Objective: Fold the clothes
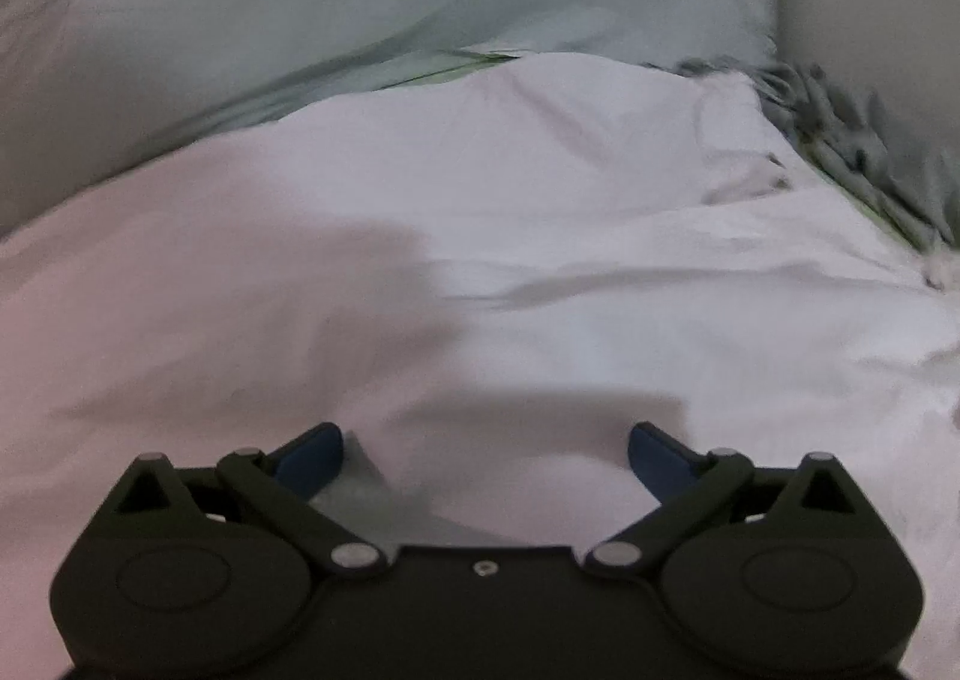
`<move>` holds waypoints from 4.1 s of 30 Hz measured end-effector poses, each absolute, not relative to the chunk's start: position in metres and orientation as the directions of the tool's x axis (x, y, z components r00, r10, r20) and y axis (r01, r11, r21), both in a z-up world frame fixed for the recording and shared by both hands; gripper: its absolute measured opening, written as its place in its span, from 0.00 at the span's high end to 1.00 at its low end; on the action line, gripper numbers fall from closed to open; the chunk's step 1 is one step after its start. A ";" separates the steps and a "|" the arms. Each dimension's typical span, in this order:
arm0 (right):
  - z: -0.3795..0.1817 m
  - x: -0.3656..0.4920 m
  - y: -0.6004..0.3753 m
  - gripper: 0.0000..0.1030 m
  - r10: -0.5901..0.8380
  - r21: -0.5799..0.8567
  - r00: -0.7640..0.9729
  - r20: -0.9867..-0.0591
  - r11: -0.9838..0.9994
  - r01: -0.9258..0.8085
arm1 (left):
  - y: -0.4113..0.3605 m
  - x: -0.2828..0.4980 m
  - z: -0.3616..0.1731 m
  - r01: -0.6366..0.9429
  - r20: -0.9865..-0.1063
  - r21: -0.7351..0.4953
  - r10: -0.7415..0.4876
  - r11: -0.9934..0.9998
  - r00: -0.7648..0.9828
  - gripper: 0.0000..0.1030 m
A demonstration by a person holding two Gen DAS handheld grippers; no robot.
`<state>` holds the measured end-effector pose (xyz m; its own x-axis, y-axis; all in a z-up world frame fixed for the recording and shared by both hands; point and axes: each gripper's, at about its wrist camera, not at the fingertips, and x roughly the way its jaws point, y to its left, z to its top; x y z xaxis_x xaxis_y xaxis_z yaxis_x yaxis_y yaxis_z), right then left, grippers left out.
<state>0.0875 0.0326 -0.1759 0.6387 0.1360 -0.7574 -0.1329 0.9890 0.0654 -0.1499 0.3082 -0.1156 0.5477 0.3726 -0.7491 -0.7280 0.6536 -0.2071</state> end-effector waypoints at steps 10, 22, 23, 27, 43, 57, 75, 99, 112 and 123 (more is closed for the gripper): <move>-0.129 0.058 -0.147 0.00 -0.029 0.126 0.745 -0.666 0.981 0.150 | 0.206 -0.175 -0.090 -0.759 -0.705 -0.188 0.453 0.623 0.546 0.06; -0.176 0.010 -0.242 0.00 0.215 0.502 0.684 -0.697 0.827 0.252 | 0.139 -0.219 -0.117 -0.813 -0.767 -0.305 0.378 0.497 0.518 0.05; -0.177 0.008 -0.243 0.00 0.240 0.526 0.684 -0.688 0.815 0.244 | 0.137 -0.225 -0.120 -0.819 -0.772 -0.322 0.369 0.476 0.518 0.05; -0.184 0.004 -0.244 0.00 0.409 0.698 0.676 -0.613 0.680 0.222 | 0.135 -0.254 -0.135 -0.834 -0.784 -0.408 0.325 0.371 0.529 0.05; -0.194 -0.010 -0.213 0.00 0.484 0.801 0.695 -0.531 0.554 0.226 | 0.183 -0.333 -0.167 -0.859 -0.807 -0.501 0.299 0.108 0.509 0.05; -0.199 -0.050 -0.149 0.00 0.356 0.798 0.801 -0.482 0.556 0.232 | 0.274 -0.377 -0.173 -0.894 -0.844 -0.426 0.295 0.138 0.448 0.04; -0.197 -0.066 -0.123 0.00 0.345 0.790 0.798 -0.494 0.561 0.247 | 0.307 -0.389 -0.185 -0.883 -0.845 -0.448 0.256 0.138 0.469 0.02; -0.197 -0.069 -0.120 0.00 0.334 0.786 0.804 -0.493 0.567 0.246 | 0.322 -0.451 -0.192 -0.751 -0.745 -0.654 0.248 -0.088 0.620 0.19; -0.195 -0.070 -0.116 0.00 0.322 0.778 0.807 -0.495 0.578 0.247 | 0.329 -0.449 -0.197 -0.760 -0.753 -0.645 0.241 -0.087 0.612 0.28; -0.196 -0.067 -0.124 0.00 0.345 0.802 0.802 -0.488 0.540 0.255 | 0.330 -0.438 -0.211 -0.738 -0.741 -0.664 0.229 -0.119 0.631 0.71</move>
